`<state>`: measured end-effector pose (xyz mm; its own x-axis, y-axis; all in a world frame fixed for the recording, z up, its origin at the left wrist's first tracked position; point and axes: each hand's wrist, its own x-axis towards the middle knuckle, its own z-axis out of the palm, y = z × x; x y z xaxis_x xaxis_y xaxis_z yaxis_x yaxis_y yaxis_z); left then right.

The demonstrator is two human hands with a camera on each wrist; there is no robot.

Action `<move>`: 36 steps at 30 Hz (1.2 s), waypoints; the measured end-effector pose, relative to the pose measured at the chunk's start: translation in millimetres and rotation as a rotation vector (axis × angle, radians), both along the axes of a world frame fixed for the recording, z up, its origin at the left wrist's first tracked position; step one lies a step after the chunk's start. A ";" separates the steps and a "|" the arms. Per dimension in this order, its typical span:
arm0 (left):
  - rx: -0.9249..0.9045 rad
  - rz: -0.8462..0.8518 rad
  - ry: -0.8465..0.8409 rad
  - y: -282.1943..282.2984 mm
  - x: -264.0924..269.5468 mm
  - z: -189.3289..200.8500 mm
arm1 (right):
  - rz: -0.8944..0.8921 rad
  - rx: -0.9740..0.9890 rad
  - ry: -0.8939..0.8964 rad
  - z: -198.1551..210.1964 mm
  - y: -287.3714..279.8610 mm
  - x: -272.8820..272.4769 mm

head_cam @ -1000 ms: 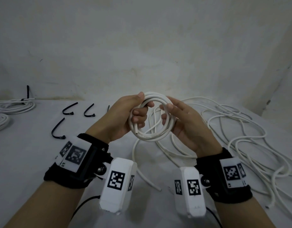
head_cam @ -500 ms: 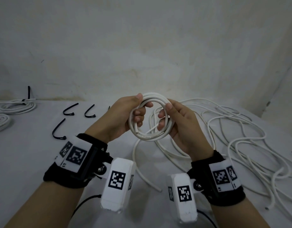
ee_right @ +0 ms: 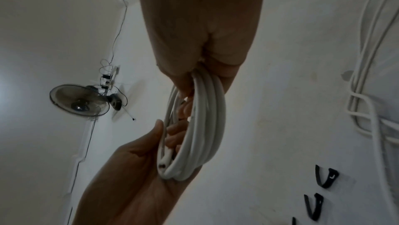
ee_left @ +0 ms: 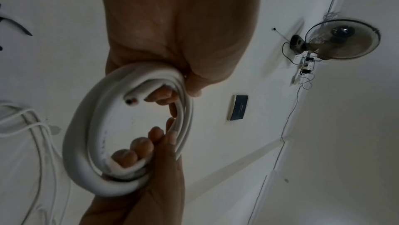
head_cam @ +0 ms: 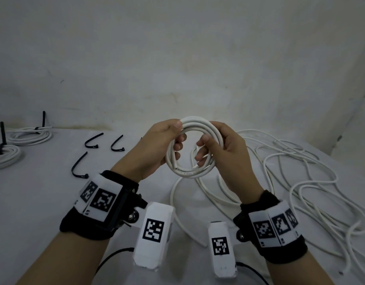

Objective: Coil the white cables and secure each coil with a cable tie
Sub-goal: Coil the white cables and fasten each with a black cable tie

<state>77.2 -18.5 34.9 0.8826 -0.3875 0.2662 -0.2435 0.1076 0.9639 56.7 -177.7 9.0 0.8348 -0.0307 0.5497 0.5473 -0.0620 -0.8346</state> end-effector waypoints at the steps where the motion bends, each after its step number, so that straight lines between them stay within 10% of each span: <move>1: -0.009 0.012 -0.005 1.1 0.8 0.7 | 0.041 0.023 0.016 1.9 1.9 1.2; 11: 0.032 0.060 0.004 8.6 9.5 -3.9 | 0.217 0.403 0.459 7.9 20.1 10.8; 29: 0.277 0.043 0.074 7.1 9.5 -15.7 | -0.001 0.540 0.541 -6.1 22.4 7.9; 36: 0.681 0.534 0.076 95.3 50.6 -36.1 | 0.012 0.600 0.586 -12.1 22.3 12.8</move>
<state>127.8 76.8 -1.2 0.9977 0.0304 0.0600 -0.0292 -0.6091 0.7926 69.5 -155.4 -3.1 0.9823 -0.1689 -0.0804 0.0122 0.4868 -0.8734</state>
